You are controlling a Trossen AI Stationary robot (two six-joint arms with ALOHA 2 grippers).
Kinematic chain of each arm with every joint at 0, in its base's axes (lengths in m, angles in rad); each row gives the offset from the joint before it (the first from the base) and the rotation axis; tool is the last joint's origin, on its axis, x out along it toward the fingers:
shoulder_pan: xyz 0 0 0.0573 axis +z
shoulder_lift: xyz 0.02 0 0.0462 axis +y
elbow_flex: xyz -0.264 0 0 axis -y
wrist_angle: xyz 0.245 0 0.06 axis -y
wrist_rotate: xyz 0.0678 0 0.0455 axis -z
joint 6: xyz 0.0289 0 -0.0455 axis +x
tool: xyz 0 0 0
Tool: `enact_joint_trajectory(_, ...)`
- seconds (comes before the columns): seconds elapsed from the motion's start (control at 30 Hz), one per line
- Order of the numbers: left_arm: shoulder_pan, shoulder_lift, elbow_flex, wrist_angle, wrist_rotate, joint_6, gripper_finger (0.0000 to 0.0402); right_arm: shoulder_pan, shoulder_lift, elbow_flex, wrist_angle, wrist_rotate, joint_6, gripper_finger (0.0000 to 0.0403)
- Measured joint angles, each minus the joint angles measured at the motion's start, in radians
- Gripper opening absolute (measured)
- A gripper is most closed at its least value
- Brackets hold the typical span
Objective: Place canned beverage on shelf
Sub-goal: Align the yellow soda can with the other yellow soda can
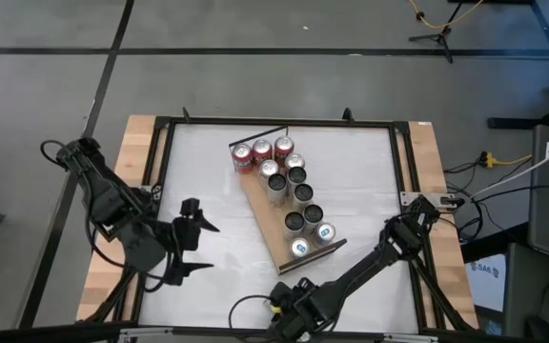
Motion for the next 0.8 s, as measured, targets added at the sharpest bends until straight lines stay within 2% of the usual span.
enact_joint_trajectory(0.2, -0.001, 0.008, 0.0, 0.0, -0.002, 0.0, 0.0363, -0.019, 0.001, 0.0, -0.001, -0.065, -0.02, 0.0257)
enact_joint_trajectory(0.47, -0.001, 0.008, 0.0, 0.0, -0.008, 0.001, 0.0363, -0.032, 0.027, 0.0, 0.009, -0.105, -0.048, 0.0279)
enact_joint_trajectory(0.8, -0.002, 0.008, 0.0, 0.0, -0.008, 0.001, 0.0363, -0.032, 0.035, 0.001, 0.011, -0.102, -0.047, 0.0286)
